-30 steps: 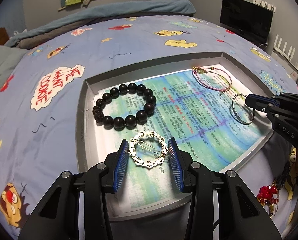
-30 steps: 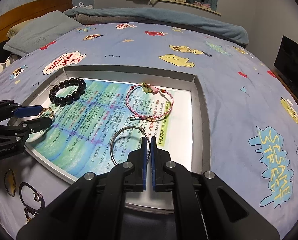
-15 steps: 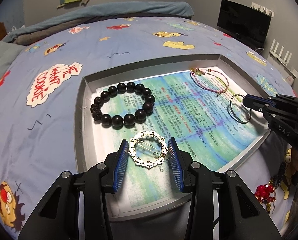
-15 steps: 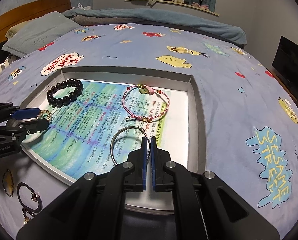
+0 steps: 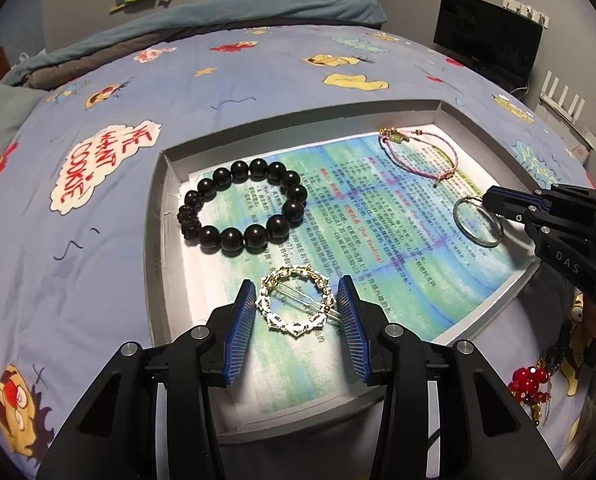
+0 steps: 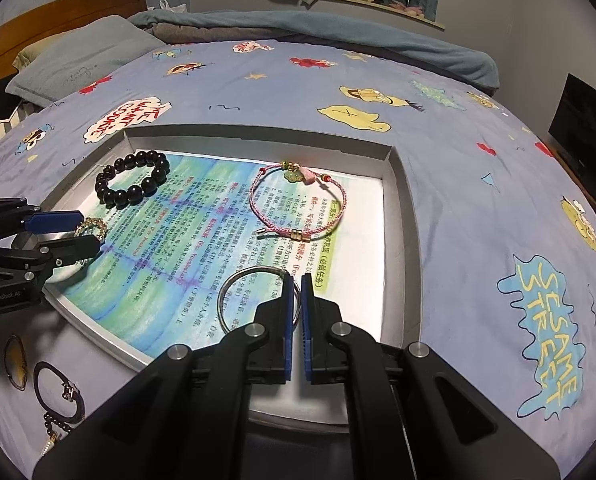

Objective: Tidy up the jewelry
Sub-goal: 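Carry the silver hoop and gold ring into the tray and open both grippers, then withdraw both open grippers from the tray back toward the jewelry pile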

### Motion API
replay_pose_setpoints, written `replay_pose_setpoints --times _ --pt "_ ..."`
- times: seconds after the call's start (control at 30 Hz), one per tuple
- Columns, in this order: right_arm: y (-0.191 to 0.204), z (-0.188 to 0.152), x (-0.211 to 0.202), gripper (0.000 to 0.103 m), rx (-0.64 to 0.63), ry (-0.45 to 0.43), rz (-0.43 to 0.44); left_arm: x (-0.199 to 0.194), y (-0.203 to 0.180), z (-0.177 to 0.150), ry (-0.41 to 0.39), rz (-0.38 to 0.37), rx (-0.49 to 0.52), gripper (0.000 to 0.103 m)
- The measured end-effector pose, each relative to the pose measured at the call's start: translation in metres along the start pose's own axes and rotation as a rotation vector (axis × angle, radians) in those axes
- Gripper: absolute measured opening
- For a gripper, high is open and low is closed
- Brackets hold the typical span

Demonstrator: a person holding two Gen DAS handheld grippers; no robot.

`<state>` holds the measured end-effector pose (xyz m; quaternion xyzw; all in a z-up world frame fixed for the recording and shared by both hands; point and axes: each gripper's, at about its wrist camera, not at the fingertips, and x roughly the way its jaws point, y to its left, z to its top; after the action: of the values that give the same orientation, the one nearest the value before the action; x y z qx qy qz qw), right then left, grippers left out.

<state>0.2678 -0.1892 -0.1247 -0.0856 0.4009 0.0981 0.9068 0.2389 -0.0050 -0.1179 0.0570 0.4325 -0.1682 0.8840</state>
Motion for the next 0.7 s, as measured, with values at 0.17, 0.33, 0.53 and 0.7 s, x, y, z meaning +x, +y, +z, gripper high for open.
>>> replay_pose_setpoints --times 0.17,0.33,0.53,0.7 --pt "-0.002 0.000 -0.006 0.012 0.006 -0.004 0.007 -0.010 -0.001 -0.001 -0.023 0.009 0.000 0.061" --pt "-0.004 -0.002 -0.018 0.026 0.015 -0.016 0.007 -0.028 -0.006 0.003 -0.074 0.036 0.005 0.073" --pt "-0.011 -0.003 -0.040 0.058 0.048 -0.054 0.020 -0.051 -0.010 0.003 -0.119 0.059 0.008 0.081" --pt "-0.016 -0.005 -0.060 0.075 0.071 -0.086 0.029 -0.070 -0.011 -0.002 -0.148 0.071 -0.004 0.090"
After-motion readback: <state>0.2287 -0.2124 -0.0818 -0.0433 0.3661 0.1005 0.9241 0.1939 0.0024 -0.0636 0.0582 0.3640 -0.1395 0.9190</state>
